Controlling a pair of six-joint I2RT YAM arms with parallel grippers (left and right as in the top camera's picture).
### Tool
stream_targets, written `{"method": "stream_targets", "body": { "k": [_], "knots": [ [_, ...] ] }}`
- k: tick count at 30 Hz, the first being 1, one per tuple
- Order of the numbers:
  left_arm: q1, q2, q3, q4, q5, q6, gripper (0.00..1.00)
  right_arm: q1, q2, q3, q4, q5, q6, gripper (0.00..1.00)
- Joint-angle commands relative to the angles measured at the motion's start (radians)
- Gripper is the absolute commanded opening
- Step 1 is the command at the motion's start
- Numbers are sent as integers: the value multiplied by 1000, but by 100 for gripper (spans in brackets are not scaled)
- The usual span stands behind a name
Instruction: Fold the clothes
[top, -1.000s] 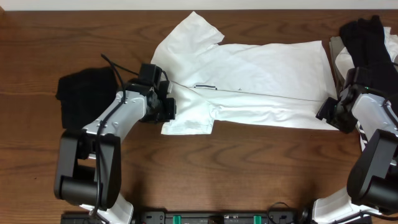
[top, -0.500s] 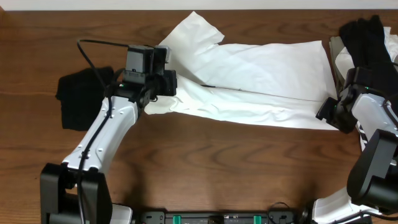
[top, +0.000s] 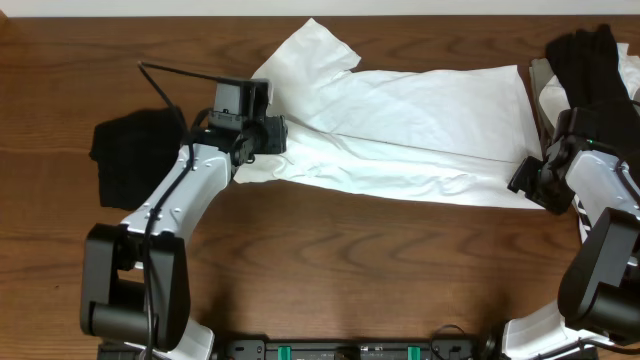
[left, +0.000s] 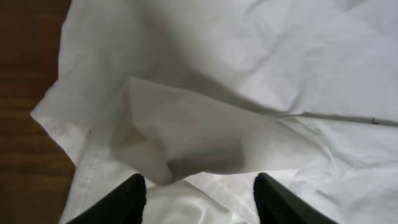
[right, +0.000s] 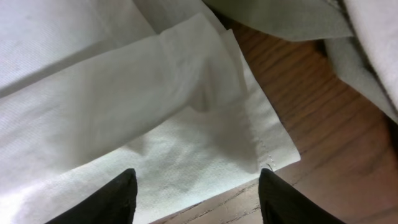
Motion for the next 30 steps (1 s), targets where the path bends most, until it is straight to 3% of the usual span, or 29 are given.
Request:
{"method": "stream_targets", "body": {
  "k": [1,15,24,25,28,30],
  "knots": [
    [11,0,6,-10,-16,0,60,8,9,-3,3,-3,-8,62],
    [23,30,-22,-92,-37,0,59,8,9,-3,2,-3,-8,63],
    [26,-30,-3,-79,-143,0,52,8,9,-3,6,-3,-8,63],
    [26,-42,-3,-71,-143,-6,49,8,9,-3,7,-3,-8,63],
    [18,-68,-2,-72,-77,-45,13,8,9,-3,7,-3,-8,63],
    [5,-70,-3,-103,10,-45,6,8,9,-3,6,-3,-8,63]
  ]
}}
